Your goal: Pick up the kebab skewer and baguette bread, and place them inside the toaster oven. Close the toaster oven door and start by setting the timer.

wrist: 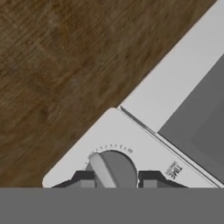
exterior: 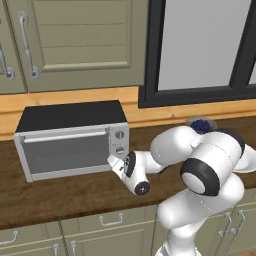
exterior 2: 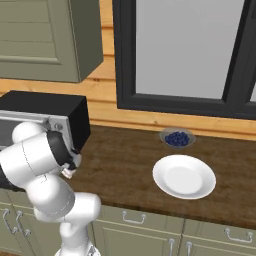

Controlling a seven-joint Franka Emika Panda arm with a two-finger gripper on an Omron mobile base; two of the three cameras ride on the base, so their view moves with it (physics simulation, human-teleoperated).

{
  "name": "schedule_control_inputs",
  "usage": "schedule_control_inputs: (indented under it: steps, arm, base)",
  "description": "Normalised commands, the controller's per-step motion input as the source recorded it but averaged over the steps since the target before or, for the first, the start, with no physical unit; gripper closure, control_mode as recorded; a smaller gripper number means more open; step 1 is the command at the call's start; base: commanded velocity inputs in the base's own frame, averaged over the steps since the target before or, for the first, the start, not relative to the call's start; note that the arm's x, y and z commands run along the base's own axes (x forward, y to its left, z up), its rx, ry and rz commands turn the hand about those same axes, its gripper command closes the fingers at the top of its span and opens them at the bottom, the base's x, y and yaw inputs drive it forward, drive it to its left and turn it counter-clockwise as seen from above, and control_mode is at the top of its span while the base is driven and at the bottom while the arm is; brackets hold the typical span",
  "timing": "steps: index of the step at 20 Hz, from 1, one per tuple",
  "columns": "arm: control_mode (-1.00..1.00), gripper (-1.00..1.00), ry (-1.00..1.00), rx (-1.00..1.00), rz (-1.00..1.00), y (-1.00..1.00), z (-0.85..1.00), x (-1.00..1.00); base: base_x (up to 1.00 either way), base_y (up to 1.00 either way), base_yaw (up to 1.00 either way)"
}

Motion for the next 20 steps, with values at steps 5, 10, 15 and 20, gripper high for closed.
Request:
schedule_control_inputs:
  steps: [5,10,15,20]
  arm:
    - [-1.0,1.0,0.0,0.17,0.06,0.4,-0.54,-0.25]
    - [-1.0,1.0,-0.01,0.21,0.02,0.47,-0.62,-0.18]
    - [-1.0,1.0,-0.04,0.22,0.0,0.44,-0.85,-0.4]
    - [-1.0,1.0,-0.03,0.24,0.0,0.44,-0.92,-0.36]
  base:
    - [0.0,0.0,0.0]
    - [0.0,0.0,0.0]
    - [0.0,0.0,0.0]
    - [0.0,0.0,0.0]
